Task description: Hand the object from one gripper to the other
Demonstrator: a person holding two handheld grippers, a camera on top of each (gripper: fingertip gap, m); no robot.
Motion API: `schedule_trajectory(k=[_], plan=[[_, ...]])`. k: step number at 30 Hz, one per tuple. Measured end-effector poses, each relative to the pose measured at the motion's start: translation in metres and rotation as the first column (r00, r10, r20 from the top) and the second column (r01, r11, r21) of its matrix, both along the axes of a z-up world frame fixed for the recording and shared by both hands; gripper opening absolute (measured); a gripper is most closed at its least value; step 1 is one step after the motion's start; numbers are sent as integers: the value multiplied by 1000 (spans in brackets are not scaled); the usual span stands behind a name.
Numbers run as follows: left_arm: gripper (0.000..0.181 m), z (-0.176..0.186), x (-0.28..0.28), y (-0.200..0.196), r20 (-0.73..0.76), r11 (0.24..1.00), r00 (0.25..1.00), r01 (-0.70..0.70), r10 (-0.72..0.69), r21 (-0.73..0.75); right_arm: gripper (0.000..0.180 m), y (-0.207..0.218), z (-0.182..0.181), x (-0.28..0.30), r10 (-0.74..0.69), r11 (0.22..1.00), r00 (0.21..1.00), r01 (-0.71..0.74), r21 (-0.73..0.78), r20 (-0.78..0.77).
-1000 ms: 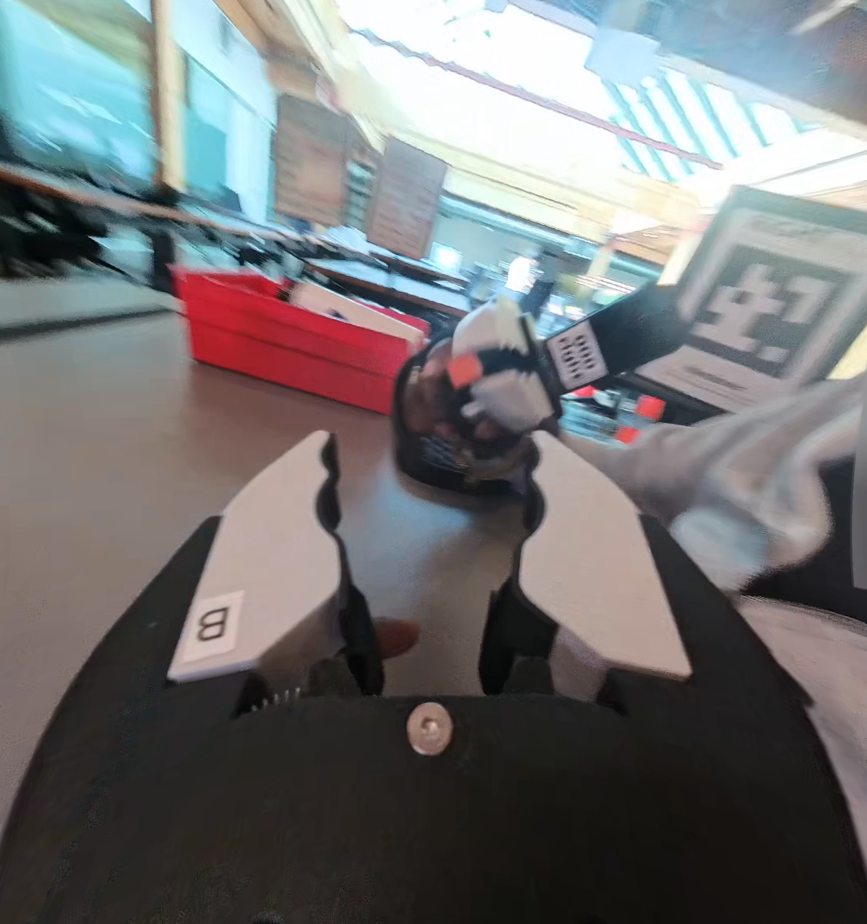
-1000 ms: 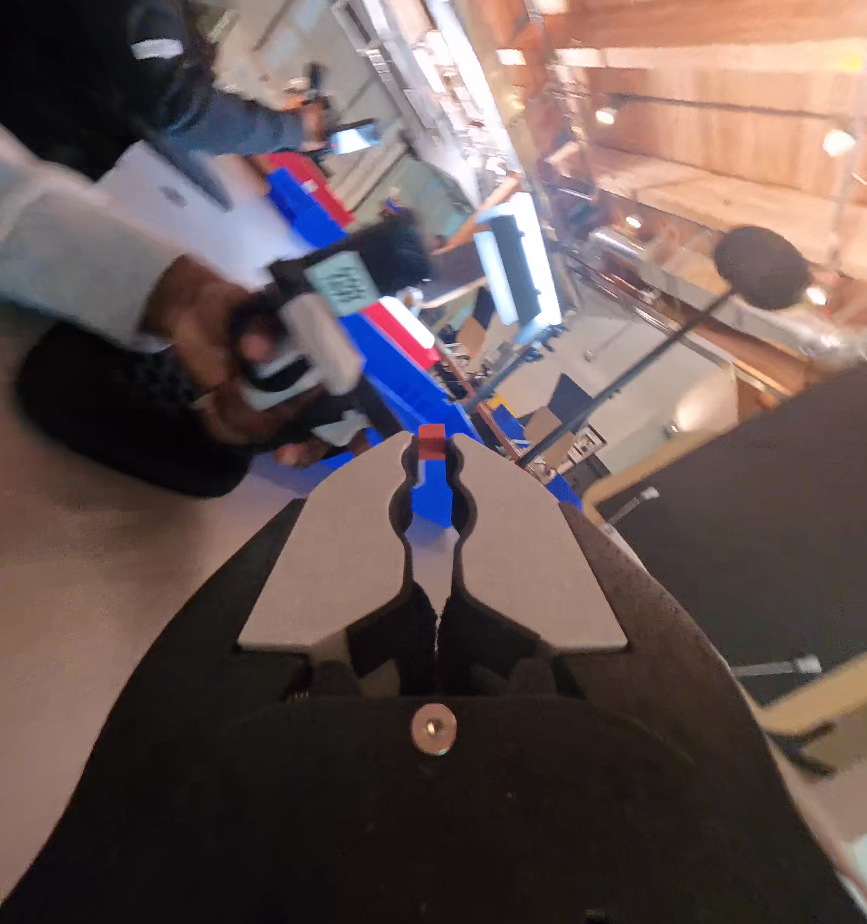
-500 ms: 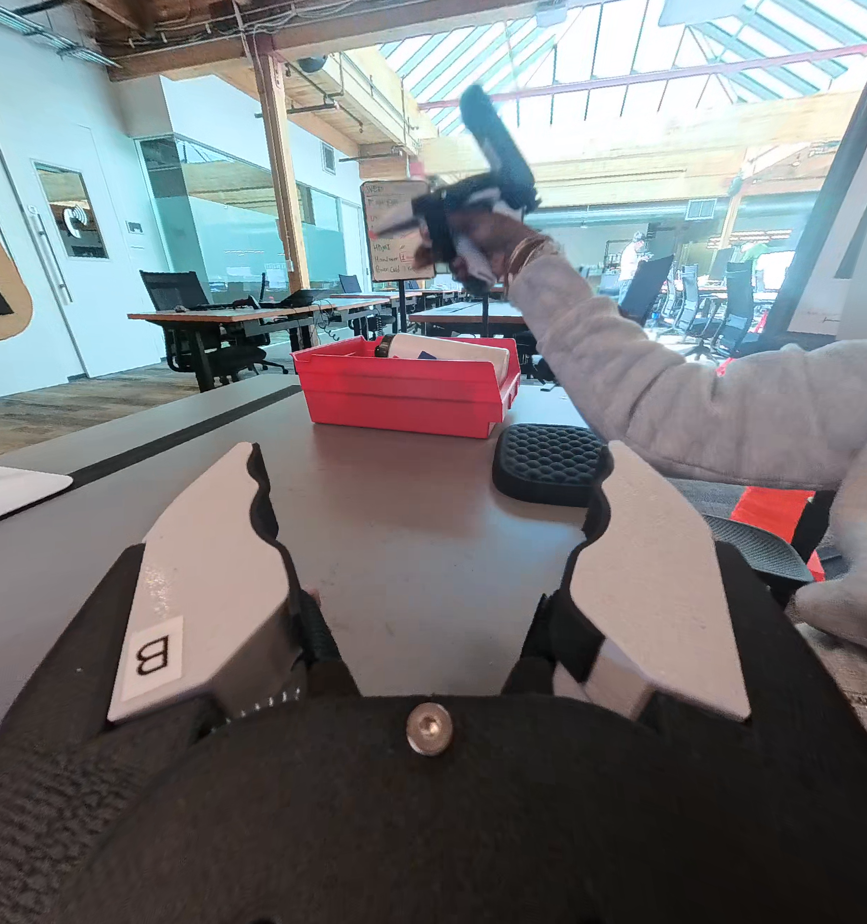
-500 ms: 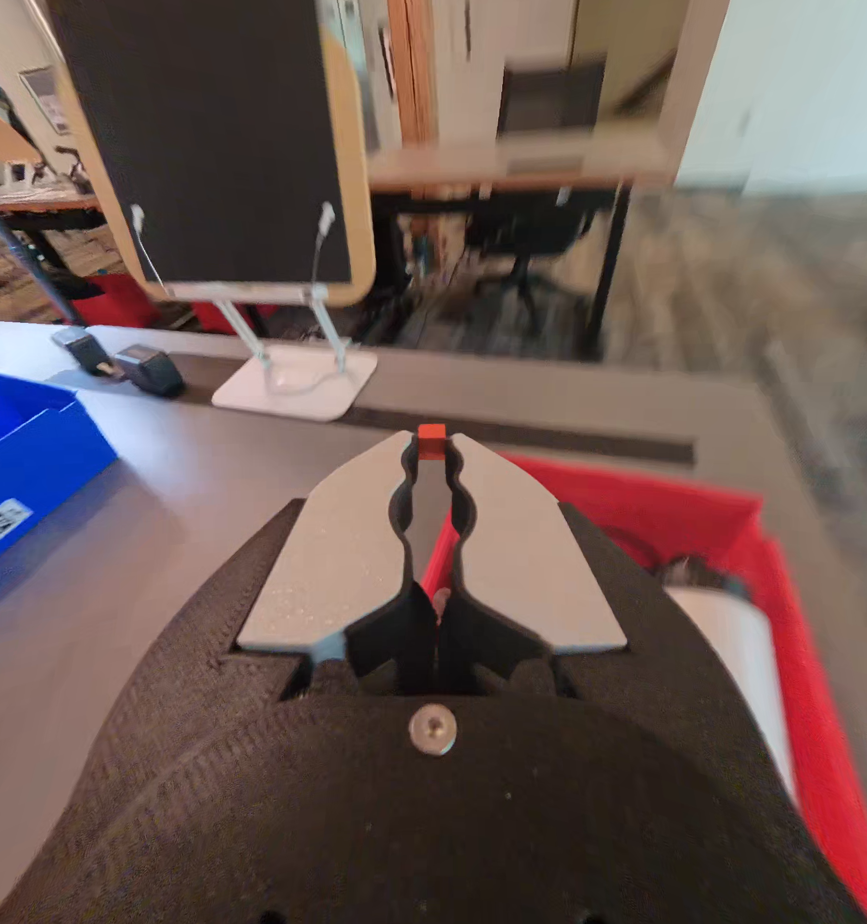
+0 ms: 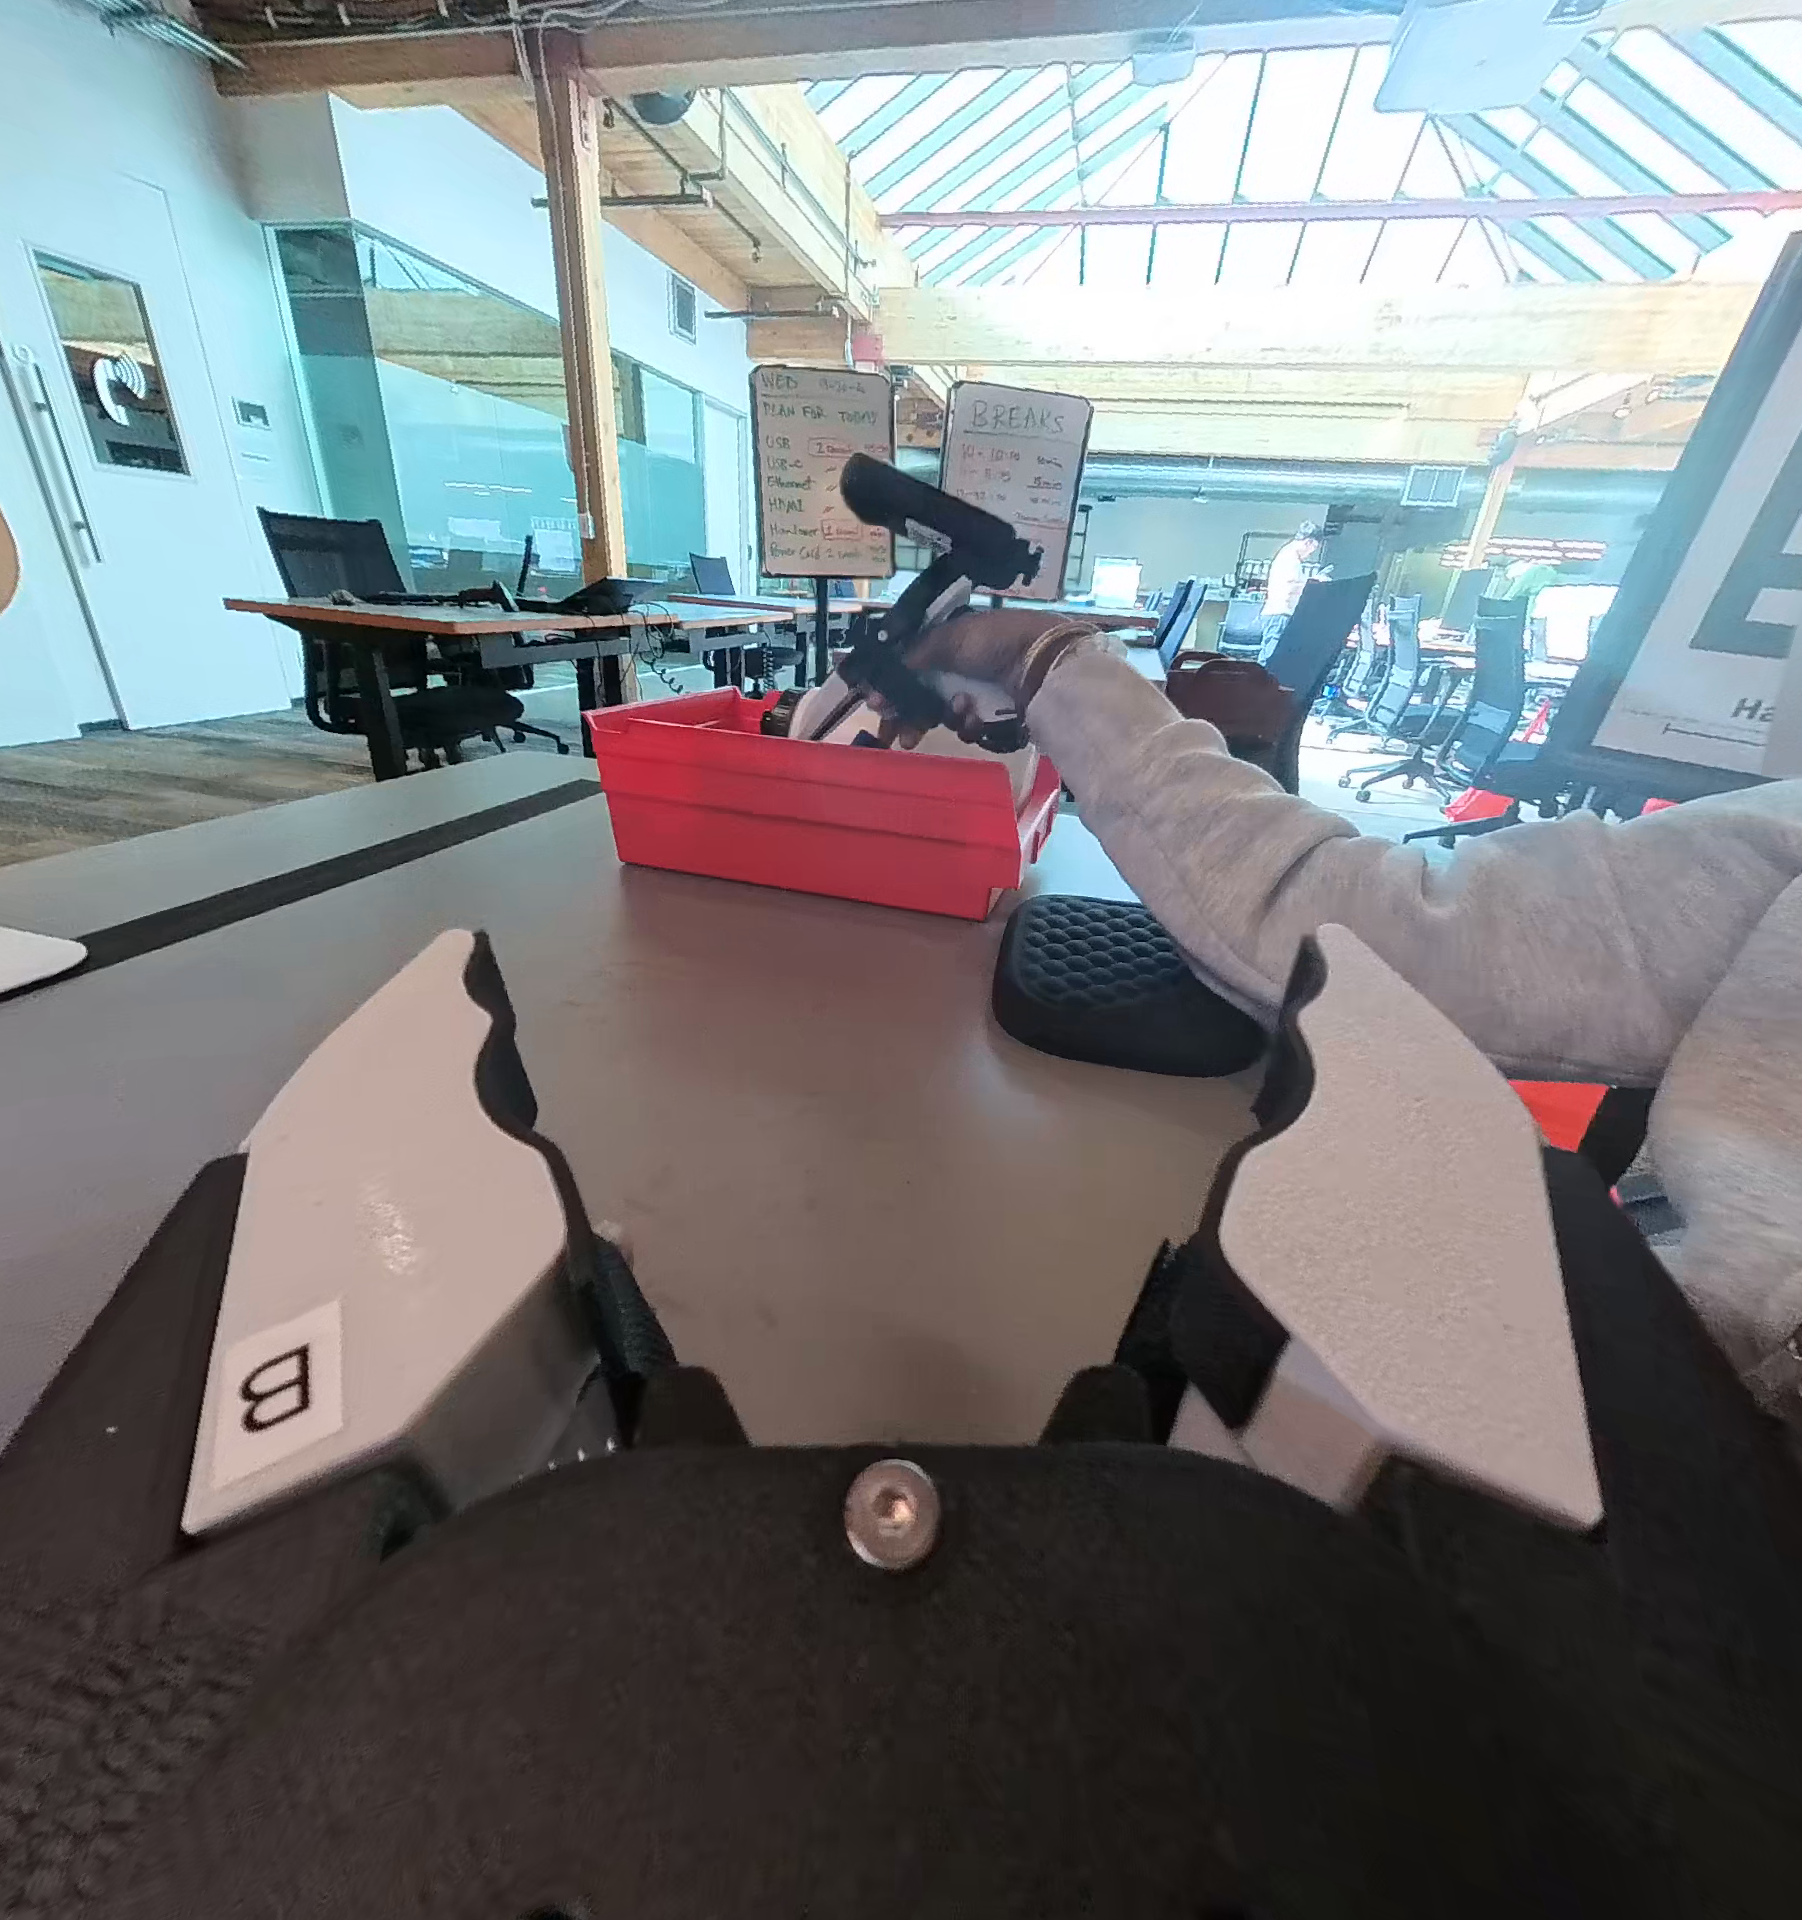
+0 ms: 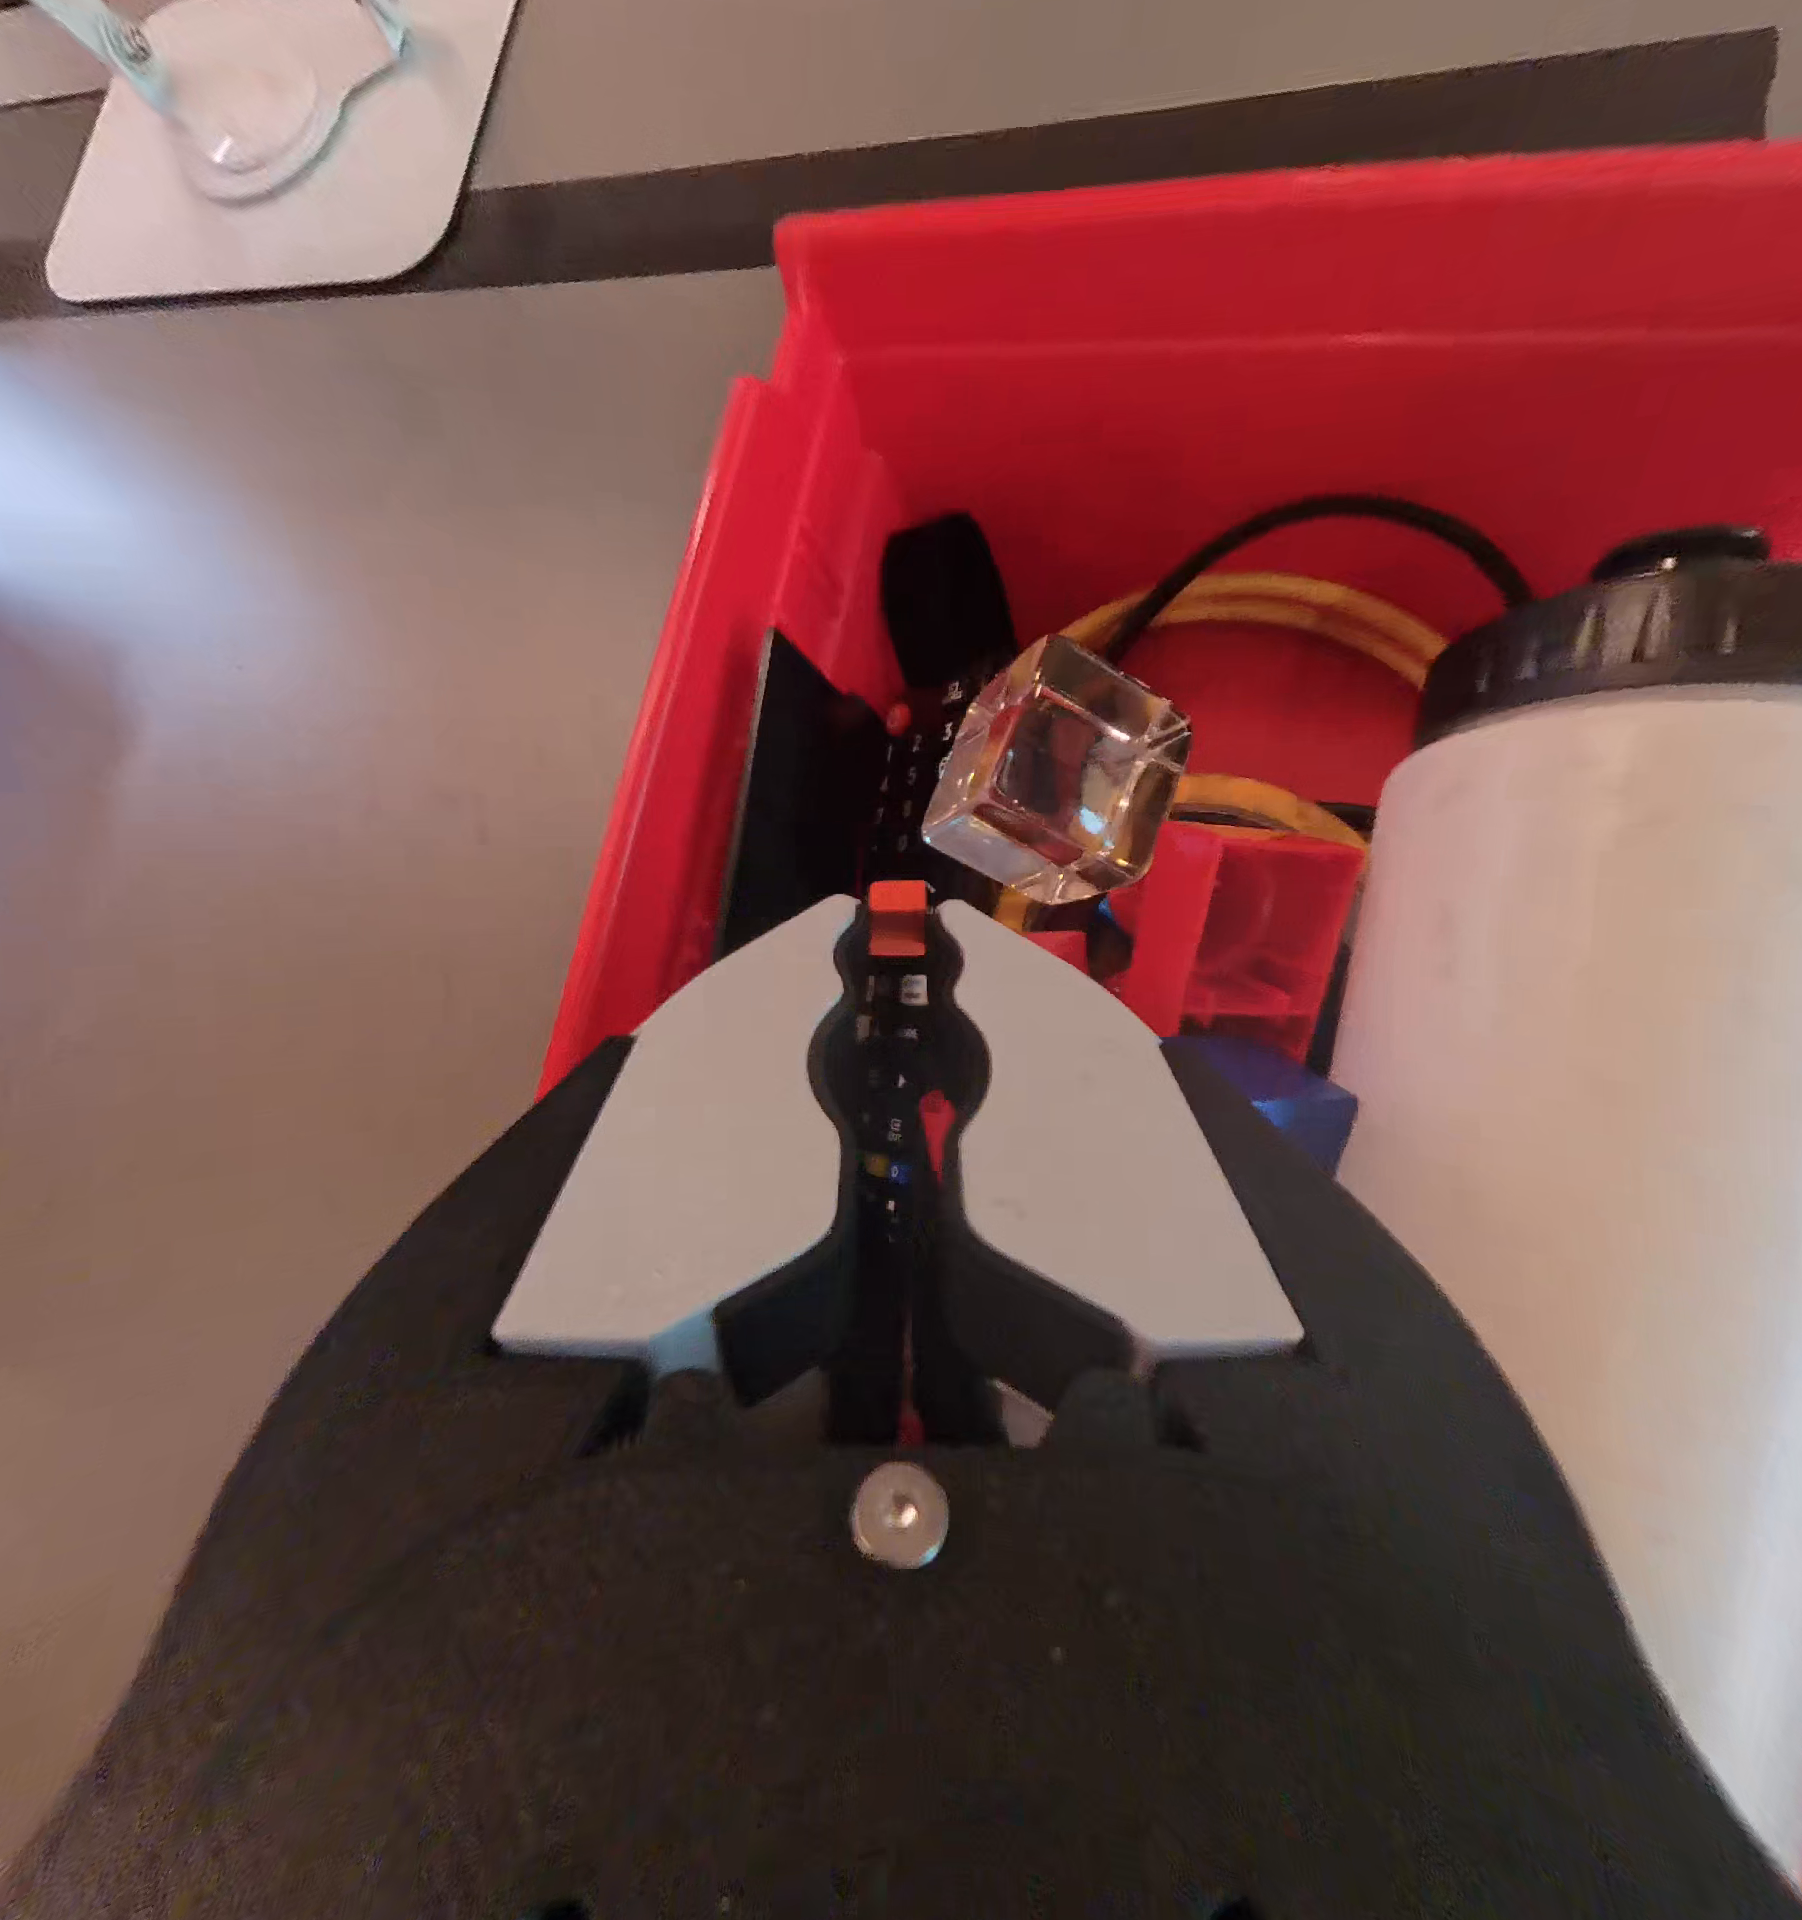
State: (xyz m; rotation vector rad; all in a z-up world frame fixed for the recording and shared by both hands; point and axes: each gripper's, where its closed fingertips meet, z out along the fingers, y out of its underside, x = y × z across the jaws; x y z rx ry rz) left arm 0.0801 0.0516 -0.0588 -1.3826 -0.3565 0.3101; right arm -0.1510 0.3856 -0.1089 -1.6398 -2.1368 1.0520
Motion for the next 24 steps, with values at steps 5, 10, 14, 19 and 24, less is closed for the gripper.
schedule_trajectory(k=[5, 10, 14, 19, 24], plan=[[138, -3, 1, 2, -3, 1000, 1000, 0, -1, -31, 10, 0, -7, -2, -14, 999, 1000, 13, 34, 28], [138, -8, 5, 8, -28, 997, 999, 12, -15, -82, 16, -1, -7, -2, -19, 999, 999, 17, 37, 38], [135, -9, 6, 10, -49, 995, 999, 10, -15, -101, 25, 0, -5, -2, -30, 999, 999, 28, 45, 37], [125, 2, 7, 5, -158, 997, 987, -37, 26, -63, 37, 0, 16, -8, -53, 999, 997, 54, 10, -62], [109, 15, 1, -5, -175, 995, 980, -97, 95, -1, 75, -4, 84, -18, -139, 983, 922, 84, -165, -361]])
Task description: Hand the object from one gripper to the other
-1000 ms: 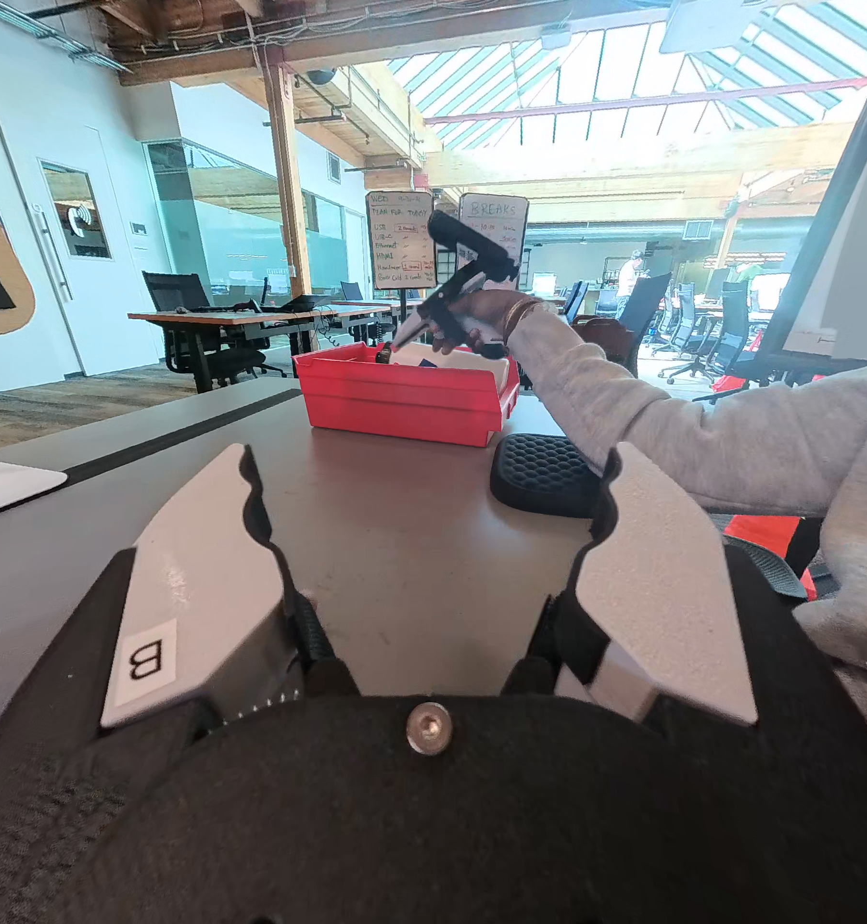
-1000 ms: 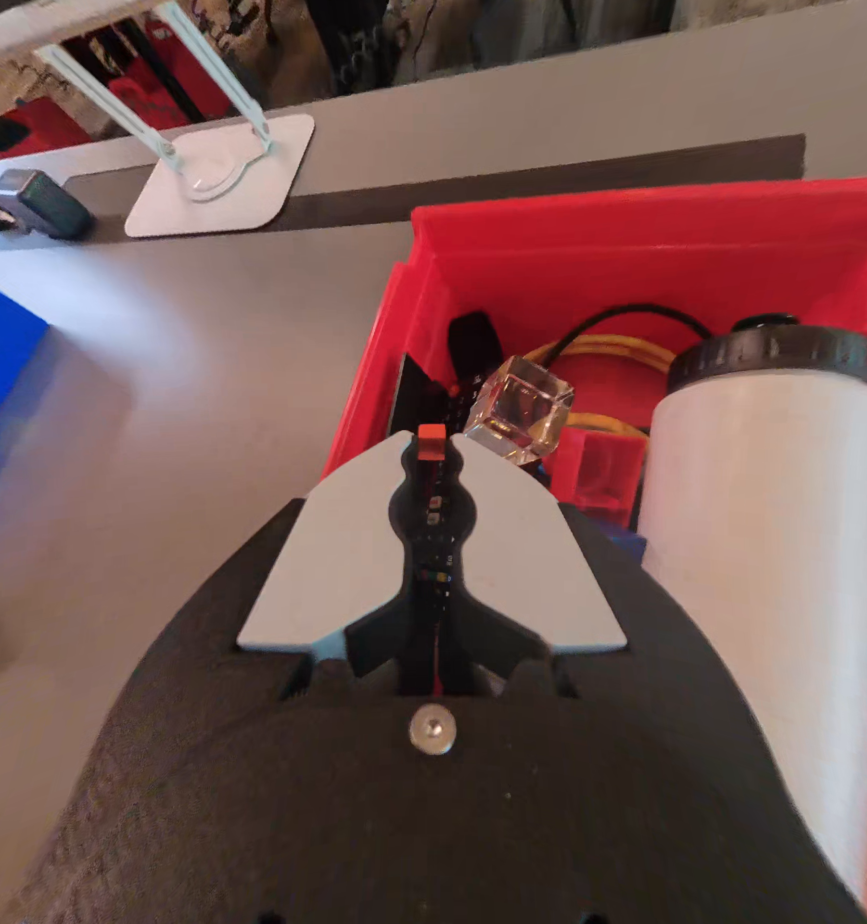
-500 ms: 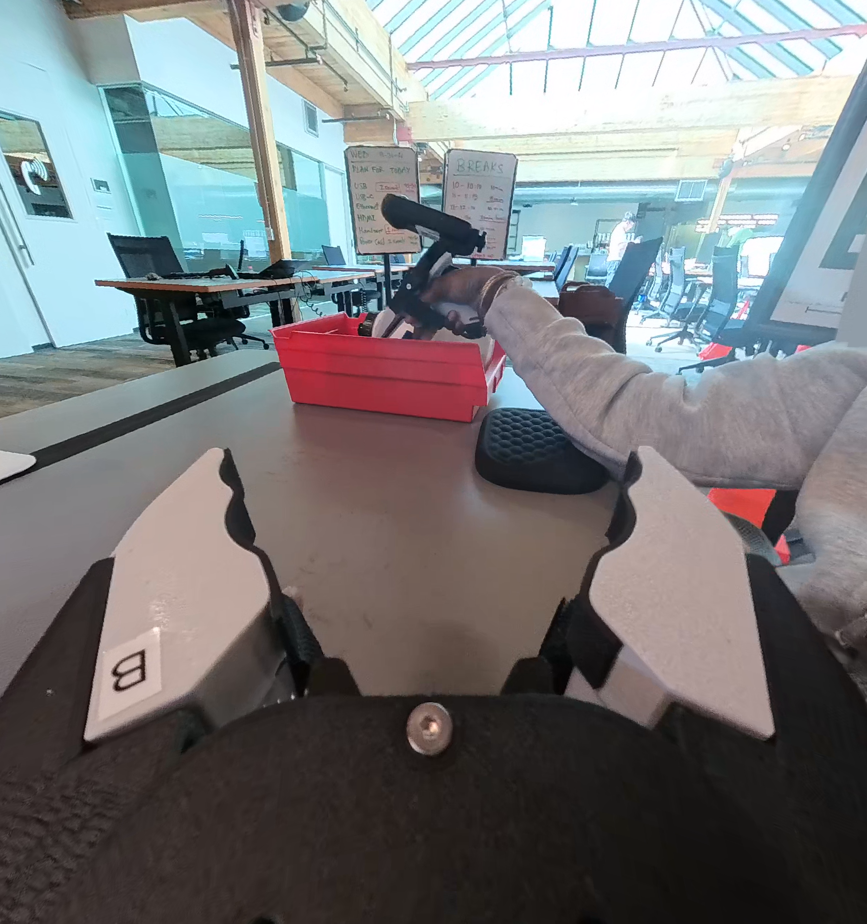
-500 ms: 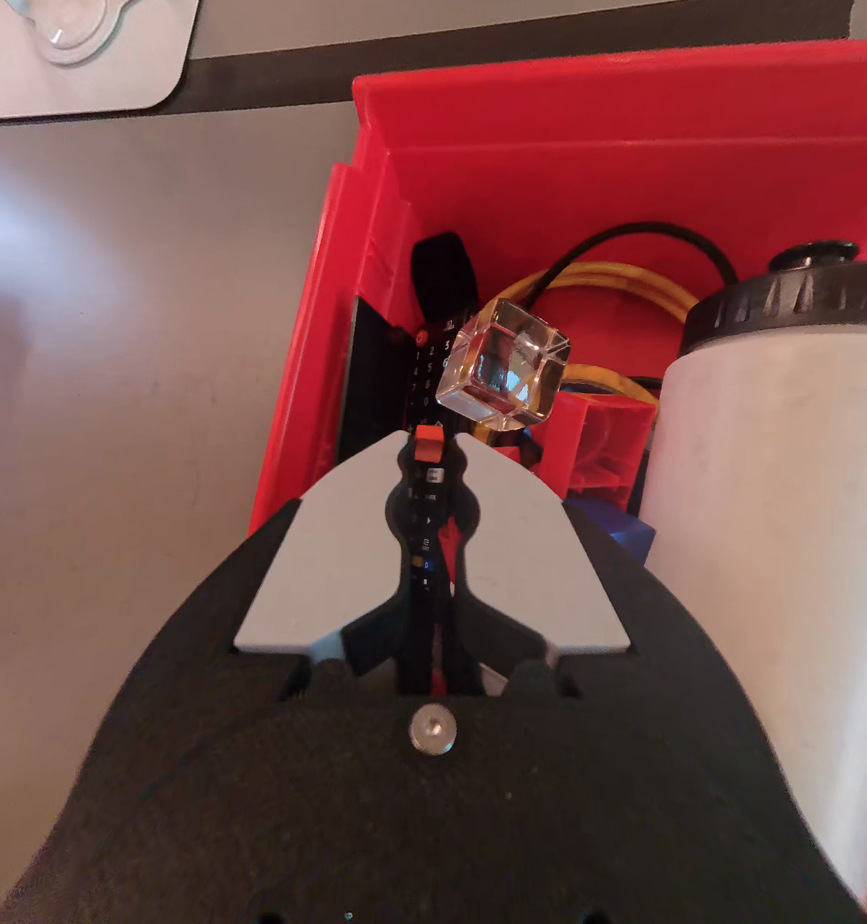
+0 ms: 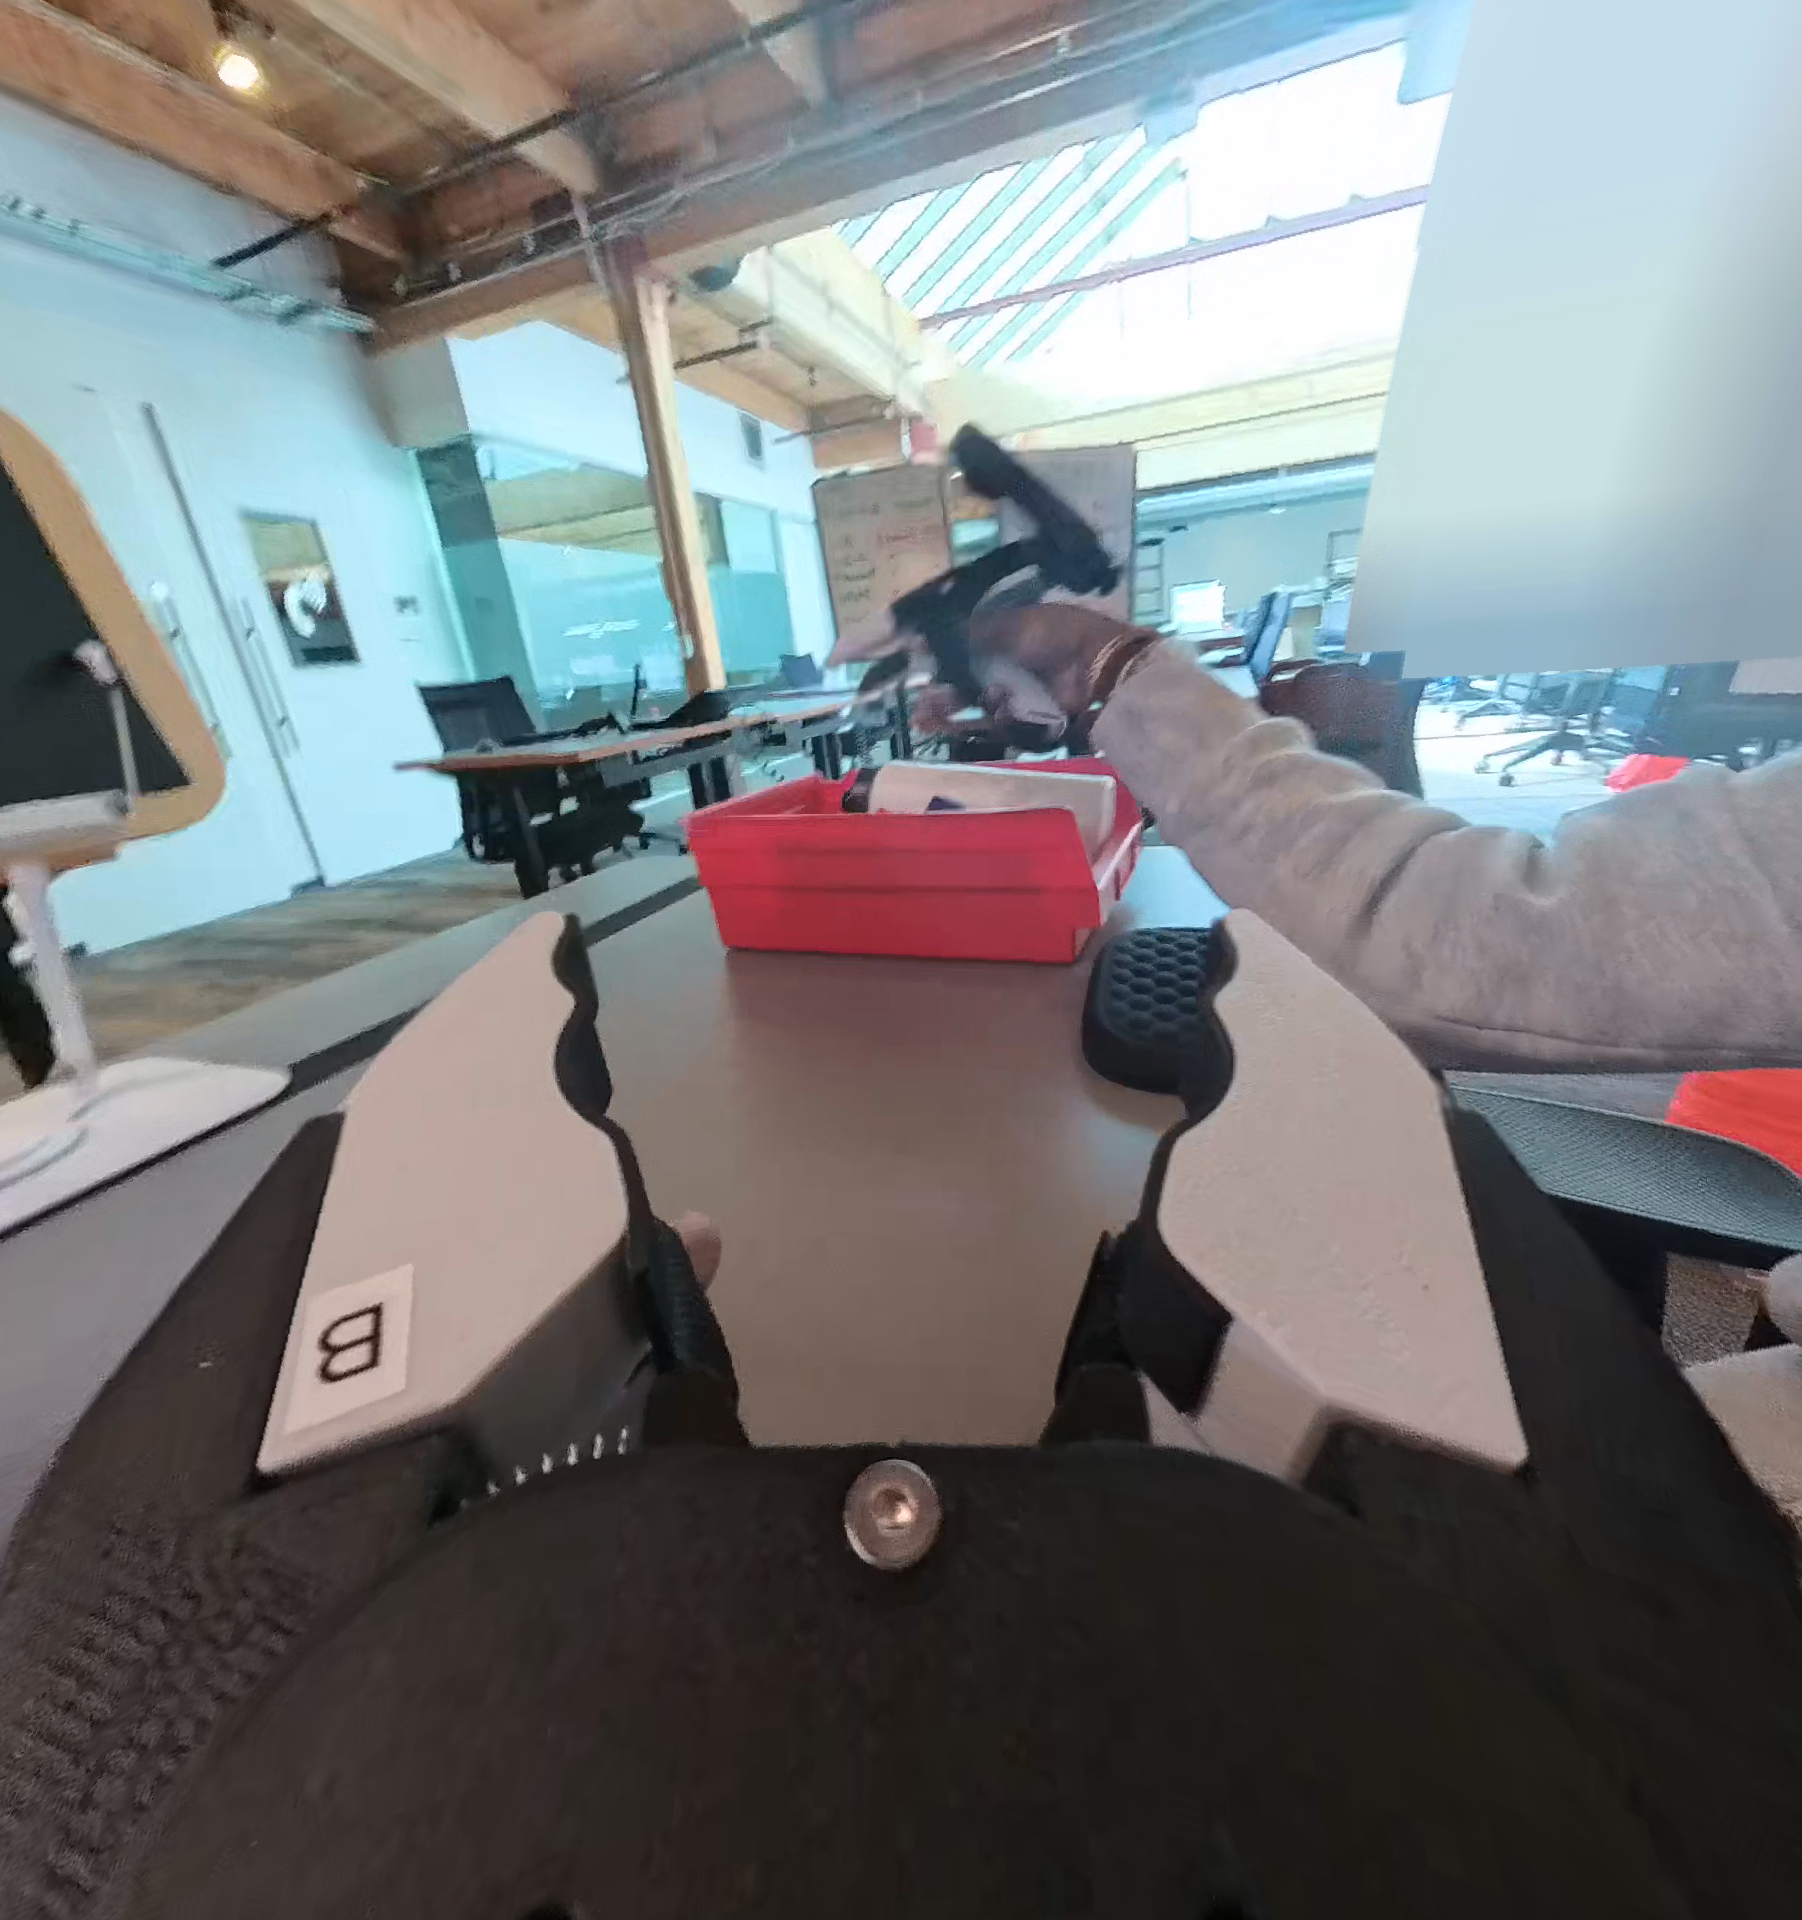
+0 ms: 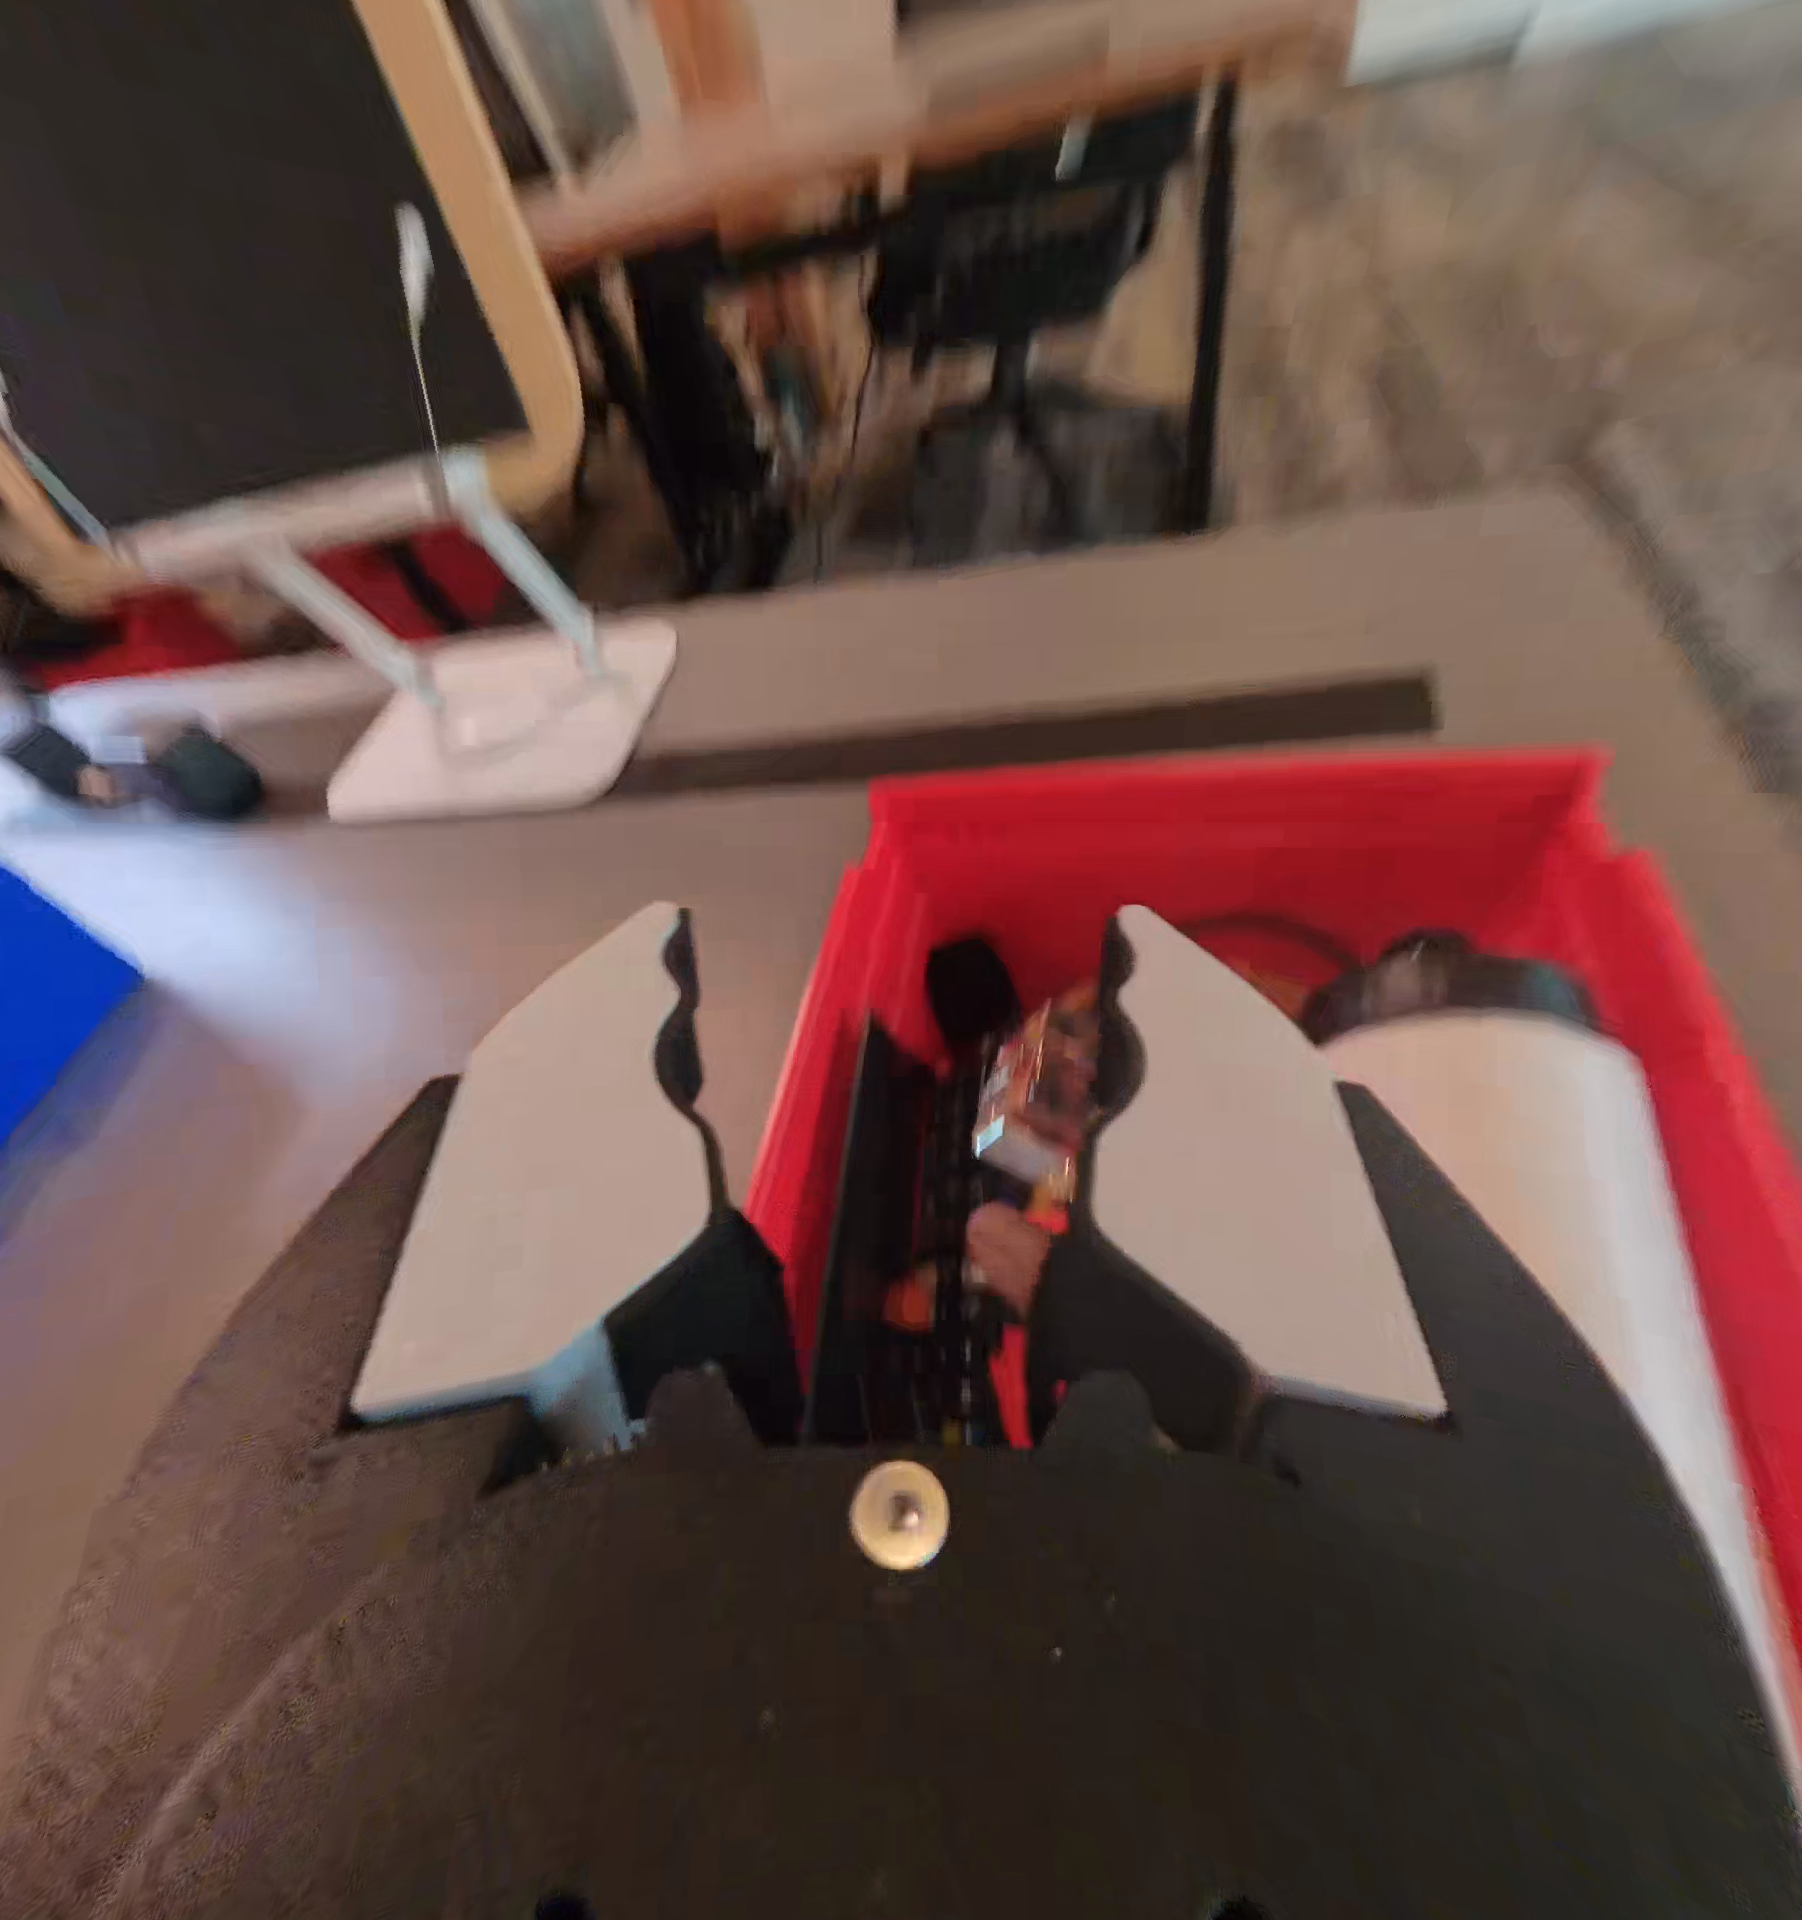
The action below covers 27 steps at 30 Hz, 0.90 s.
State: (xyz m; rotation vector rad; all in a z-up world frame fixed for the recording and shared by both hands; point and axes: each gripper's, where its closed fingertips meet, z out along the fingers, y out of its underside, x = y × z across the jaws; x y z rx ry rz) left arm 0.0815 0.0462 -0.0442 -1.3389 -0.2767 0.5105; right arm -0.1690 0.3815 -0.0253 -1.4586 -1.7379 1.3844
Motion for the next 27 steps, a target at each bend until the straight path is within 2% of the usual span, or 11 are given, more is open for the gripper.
schedule_trajectory(k=[2, 3, 5, 8, 12, 16, 19, 23, 27], plan=[[99, -8, -12, -9, 99, 997, 993, -65, 70, -52, 100, 6, 37, -3, -96, 994, 976, 86, -63, -194], [98, -11, -18, -14, 149, 992, 982, -101, 112, -82, 113, 10, 57, -3, -156, 986, 943, 130, -106, -296], [97, -14, -22, -22, 207, 985, 966, -132, 152, -108, 127, 17, 94, 3, -266, 960, 850, 192, -203, -454], [95, -6, -17, -30, 225, 982, 959, -150, 172, -111, 146, 5, 126, 17, -270, 950, 802, 130, -286, -533], [95, 5, -12, -62, 192, 939, 938, -240, 290, -246, 146, -2, 147, 32, -266, 953, 760, 116, -279, -593], [91, 24, -15, -126, 171, 826, 870, -352, 462, -440, 147, 1, 162, 45, -290, 943, 725, 107, -314, -625], [82, 36, -21, -177, 192, 752, 816, -375, 545, -541, 142, 12, 172, 55, -346, 920, 685, 114, -375, -641], [79, 20, -34, -210, 328, 727, 786, -212, 524, -653, 137, 21, 182, 67, -387, 896, 647, 94, -435, -657], [73, -32, -51, -210, 454, 654, 735, 18, 504, -756, 132, 28, 191, 78, -419, 878, 610, 83, -472, -672]])
